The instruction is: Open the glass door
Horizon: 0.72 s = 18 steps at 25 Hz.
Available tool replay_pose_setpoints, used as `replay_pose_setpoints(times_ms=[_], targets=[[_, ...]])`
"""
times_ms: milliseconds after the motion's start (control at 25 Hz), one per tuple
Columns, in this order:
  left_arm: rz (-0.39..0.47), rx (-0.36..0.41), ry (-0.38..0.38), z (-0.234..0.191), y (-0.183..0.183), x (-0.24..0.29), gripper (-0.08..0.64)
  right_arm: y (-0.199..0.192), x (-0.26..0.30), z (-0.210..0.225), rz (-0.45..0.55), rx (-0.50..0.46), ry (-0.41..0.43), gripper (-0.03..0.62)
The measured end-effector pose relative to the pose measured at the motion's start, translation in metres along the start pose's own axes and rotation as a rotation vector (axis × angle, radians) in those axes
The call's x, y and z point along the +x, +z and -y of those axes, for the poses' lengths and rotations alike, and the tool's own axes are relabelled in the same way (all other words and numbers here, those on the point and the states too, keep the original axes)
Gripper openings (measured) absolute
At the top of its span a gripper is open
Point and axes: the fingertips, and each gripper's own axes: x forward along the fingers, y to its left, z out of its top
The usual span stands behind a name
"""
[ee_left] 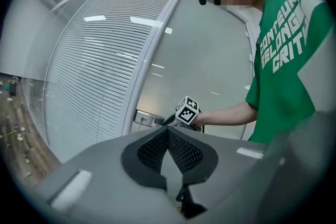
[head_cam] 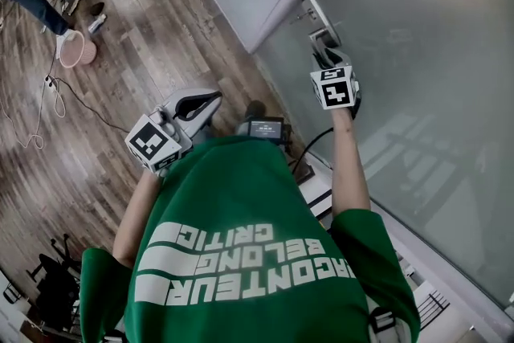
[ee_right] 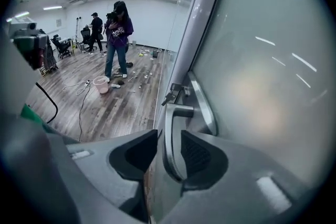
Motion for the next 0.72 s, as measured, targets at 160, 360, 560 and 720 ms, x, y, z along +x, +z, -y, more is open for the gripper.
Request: replay_pose_setpoints(times_ms=[160, 360, 560, 720], targets=[[0.008, -0.005, 0.037, -0.002, -0.006, 0.003, 0.009, -0.012, 0.031, 0.000, -0.084, -0.044, 0.054, 0.126], [0.009, -0.010, 0.090, -0.008, -0.012, 0.008, 0.009, -0.032, 0.068, -0.004, -0.208, -0.055, 0.149, 0.124], [0.029, -0.037, 0.144, -0.022, -0.015, 0.001, 0.009, -0.045, 0.077, -0.008, -0.354, -0.071, 0.208, -0.008], [0.032, -0.047, 0.164, -0.030, -0.015, 0.003, 0.009, -0.057, 0.077, -0.026, -0.468, -0.072, 0.379, -0.008]])
